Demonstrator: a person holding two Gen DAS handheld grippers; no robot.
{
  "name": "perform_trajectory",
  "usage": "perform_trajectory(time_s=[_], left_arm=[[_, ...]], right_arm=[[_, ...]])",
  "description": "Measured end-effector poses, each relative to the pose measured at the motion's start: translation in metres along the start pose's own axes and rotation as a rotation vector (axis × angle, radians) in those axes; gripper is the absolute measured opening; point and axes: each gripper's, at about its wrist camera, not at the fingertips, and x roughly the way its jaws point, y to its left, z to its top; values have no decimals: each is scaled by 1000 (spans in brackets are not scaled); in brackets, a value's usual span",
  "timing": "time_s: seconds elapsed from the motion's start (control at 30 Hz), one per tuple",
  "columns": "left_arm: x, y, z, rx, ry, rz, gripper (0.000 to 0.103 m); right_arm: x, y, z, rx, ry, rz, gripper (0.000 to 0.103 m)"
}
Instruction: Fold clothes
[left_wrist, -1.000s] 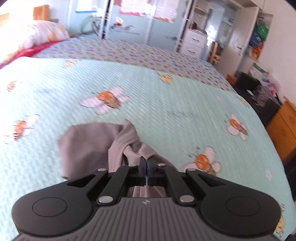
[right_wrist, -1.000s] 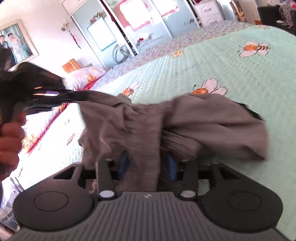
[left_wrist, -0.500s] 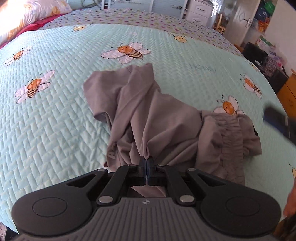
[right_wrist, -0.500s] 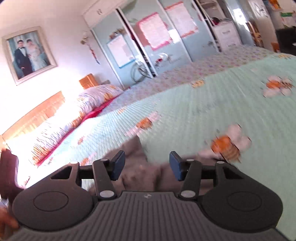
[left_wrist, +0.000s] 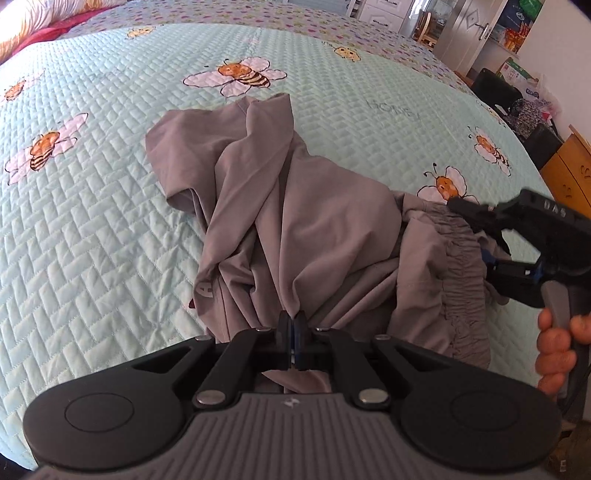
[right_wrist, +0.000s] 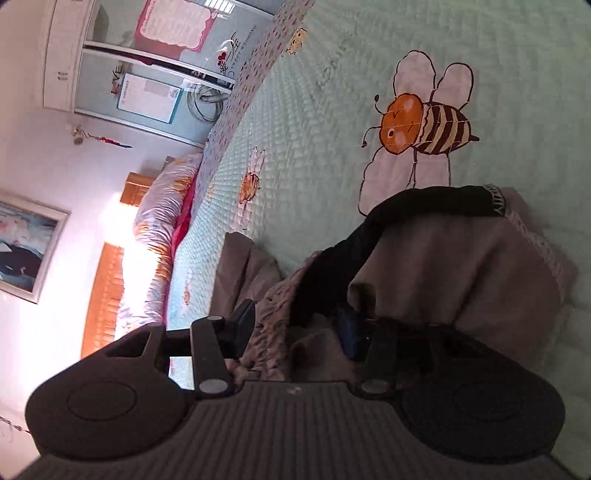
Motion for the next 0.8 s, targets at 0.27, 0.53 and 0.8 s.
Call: perform_trajectory(time_s=[0.27, 0.53, 0.8], left_arm=[[1, 5, 0, -14, 12, -8, 0], [4, 3, -2, -1, 24, 21, 0], [-7, 7, 9, -37, -13, 77, 0]], right_arm=[[19, 19, 22, -35, 83, 2, 48], [24, 44, 3, -205, 148, -72, 10], [-40, 77, -18, -340, -86, 35, 9]])
